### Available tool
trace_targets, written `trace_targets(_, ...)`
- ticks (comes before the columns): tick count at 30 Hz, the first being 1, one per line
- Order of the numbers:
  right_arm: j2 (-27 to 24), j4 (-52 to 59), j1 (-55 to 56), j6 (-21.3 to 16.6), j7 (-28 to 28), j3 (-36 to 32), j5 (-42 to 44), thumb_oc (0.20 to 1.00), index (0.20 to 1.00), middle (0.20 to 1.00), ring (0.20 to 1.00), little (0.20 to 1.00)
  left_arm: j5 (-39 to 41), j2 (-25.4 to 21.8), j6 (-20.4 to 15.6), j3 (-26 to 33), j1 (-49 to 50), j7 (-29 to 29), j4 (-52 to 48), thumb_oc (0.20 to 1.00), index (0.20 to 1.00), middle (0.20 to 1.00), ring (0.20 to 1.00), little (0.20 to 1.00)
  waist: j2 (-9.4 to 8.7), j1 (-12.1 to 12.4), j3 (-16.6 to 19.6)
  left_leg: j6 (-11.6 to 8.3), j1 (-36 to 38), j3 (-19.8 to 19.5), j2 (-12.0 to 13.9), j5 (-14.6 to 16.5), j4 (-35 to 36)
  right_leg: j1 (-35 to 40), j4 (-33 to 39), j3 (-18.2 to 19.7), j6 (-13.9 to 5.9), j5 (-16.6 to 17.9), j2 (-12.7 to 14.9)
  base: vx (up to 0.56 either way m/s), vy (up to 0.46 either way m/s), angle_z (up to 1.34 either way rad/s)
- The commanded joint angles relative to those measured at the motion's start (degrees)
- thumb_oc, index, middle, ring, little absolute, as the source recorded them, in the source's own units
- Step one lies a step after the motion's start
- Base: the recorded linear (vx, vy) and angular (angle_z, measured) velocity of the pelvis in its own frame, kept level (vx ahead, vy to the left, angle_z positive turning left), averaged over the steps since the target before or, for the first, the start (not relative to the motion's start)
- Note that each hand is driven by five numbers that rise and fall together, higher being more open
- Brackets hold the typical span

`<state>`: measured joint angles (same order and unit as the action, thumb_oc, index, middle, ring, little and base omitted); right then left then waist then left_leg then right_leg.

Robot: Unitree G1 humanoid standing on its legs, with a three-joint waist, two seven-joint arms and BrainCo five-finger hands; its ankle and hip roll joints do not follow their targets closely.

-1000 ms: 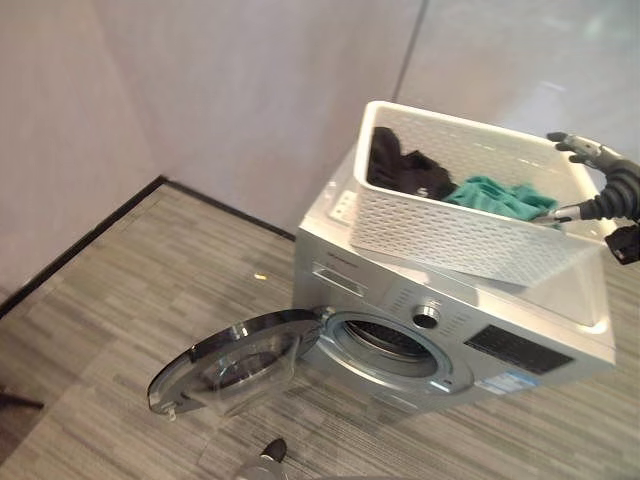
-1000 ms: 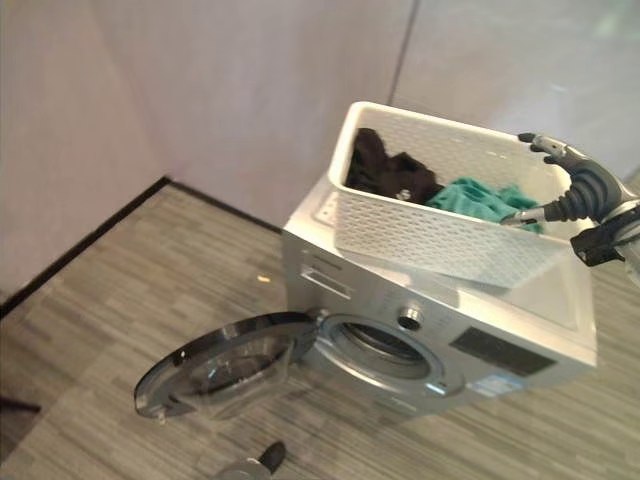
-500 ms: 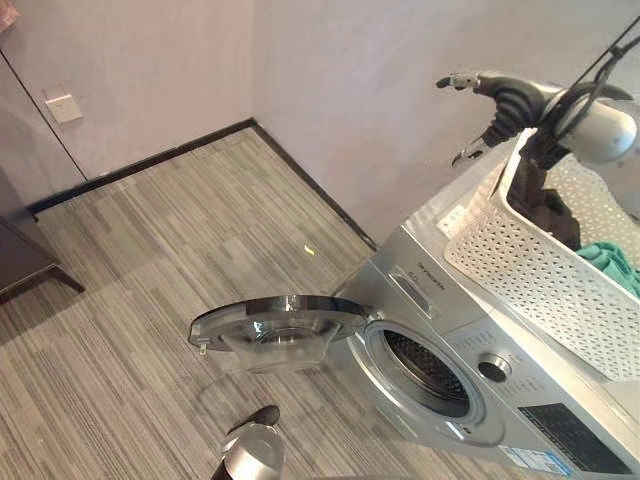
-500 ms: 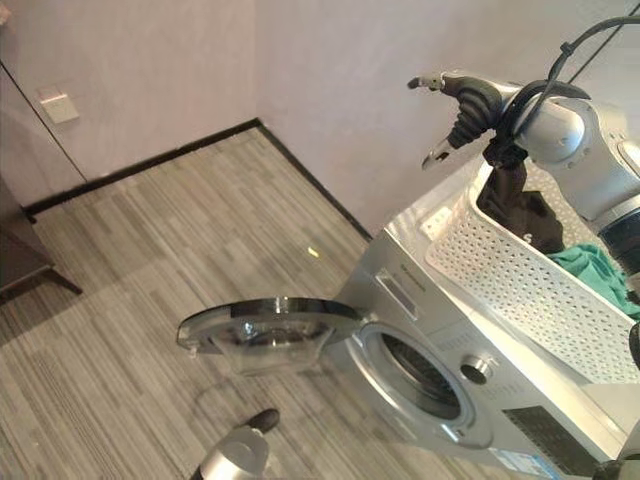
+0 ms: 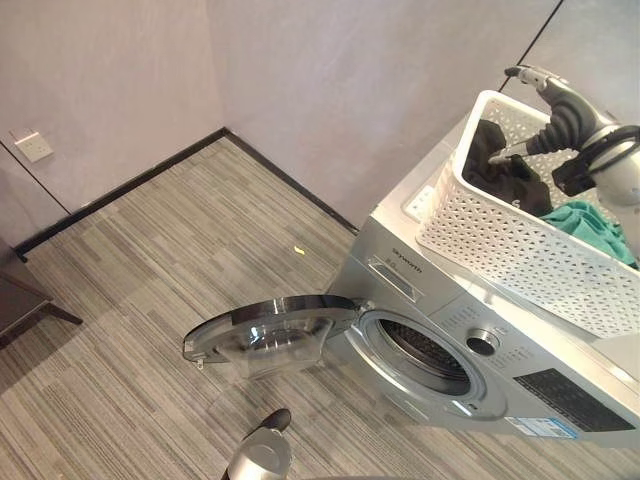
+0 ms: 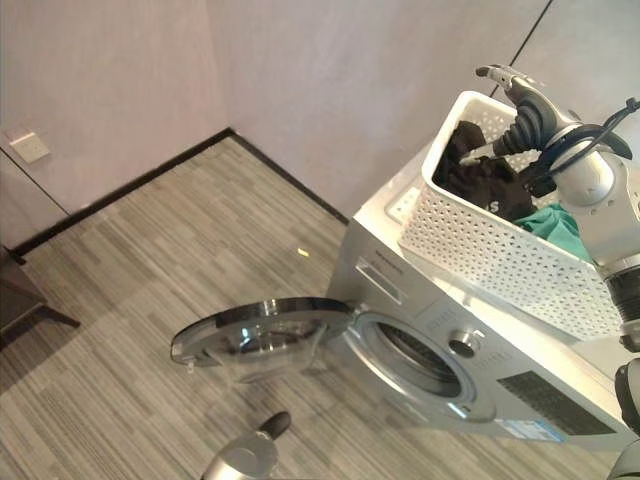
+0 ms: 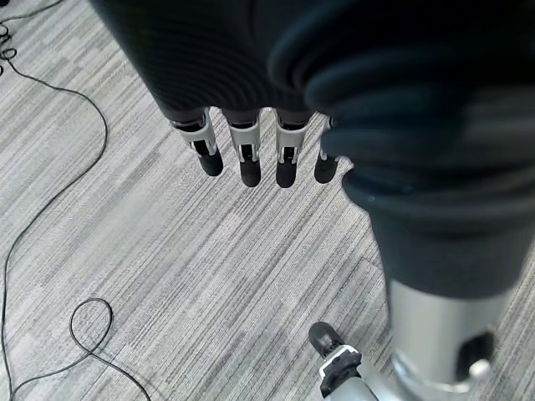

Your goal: Grab the laundry basket,head to the washer,open it,put in the laundry and shut it.

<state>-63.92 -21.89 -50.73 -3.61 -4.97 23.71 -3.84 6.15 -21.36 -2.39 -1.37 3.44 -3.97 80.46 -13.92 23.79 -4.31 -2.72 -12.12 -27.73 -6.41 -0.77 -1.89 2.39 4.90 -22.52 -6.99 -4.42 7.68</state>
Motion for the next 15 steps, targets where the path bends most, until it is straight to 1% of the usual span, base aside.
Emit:
trace_targets(1,-2.81,-1.94,-1.14,0.43,1.05,0.45,-1.63,1.0,1.0,1.0,1.0,1.0,-1.29,-1.11,0.94,1.2,1.8,-0.46,4.51,1.0,1.0,1.0,1.0,1.0,-0.7,-0.37,5.14,2.89,2.77,-1.64,1.78,-2.65,6.89,-1.97,0.1,0.53,-0.57,6.75,0.17,0.0,0.0,0.0)
trace_targets(3,-3.04,-1.89,-0.48,0.43,0.81,0.18,-1.8,1.0,1.0,1.0,1.0,1.0,-1.41,-0.82,1.1,1.04,1.76,-0.38,4.58,1.0,1.0,1.0,1.0,1.0,-0.7,-0.63,5.1,2.95,2.46,-1.75,1.56,-3.07,6.89,-2.2,0.1,0.41,-0.68,6.98,0.31,0.0,0.0,0.0)
trace_targets(8,-3.16,-2.43,0.55,0.75,-0.49,1.07,-3.34,1.0,1.0,1.0,1.0,1.0,-1.83,-0.35,1.18,0.61,1.74,-0.09,4.69,1.0,1.0,1.0,1.0,1.0,-0.7,-0.5,5.13,2.86,2.38,-1.5,1.87,-2.76,6.89,-2.41,0.1,0.53,-0.55,6.62,0.04,0.0,0.0,0.0)
trace_targets(10,-3.64,-3.82,-0.8,1.1,-1.63,3.42,-4.4,1.0,1.0,1.0,1.0,1.0,-1.56,-0.29,1.22,0.45,1.75,0.13,4.7,1.0,1.0,1.0,1.0,1.0,-0.86,-0.41,4.94,2.91,1.91,-1.53,1.67,-3.26,6.89,-2.85,0.1,0.41,-0.7,6.9,0.18,0.0,0.0,0.0)
trace_targets(15,-3.62,-5.88,-5.04,2.09,-5.25,9.66,-5.37,1.0,1.0,1.0,1.0,1.0,-1.16,-0.43,1.42,0.71,2.19,0.59,4.89,1.0,1.0,1.0,1.0,1.0,-1.23,-0.09,4.72,2.77,1.88,-1.55,1.86,-3.11,6.89,-2.97,0.1,0.37,-0.59,6.77,-0.08,0.0,0.0,0.0)
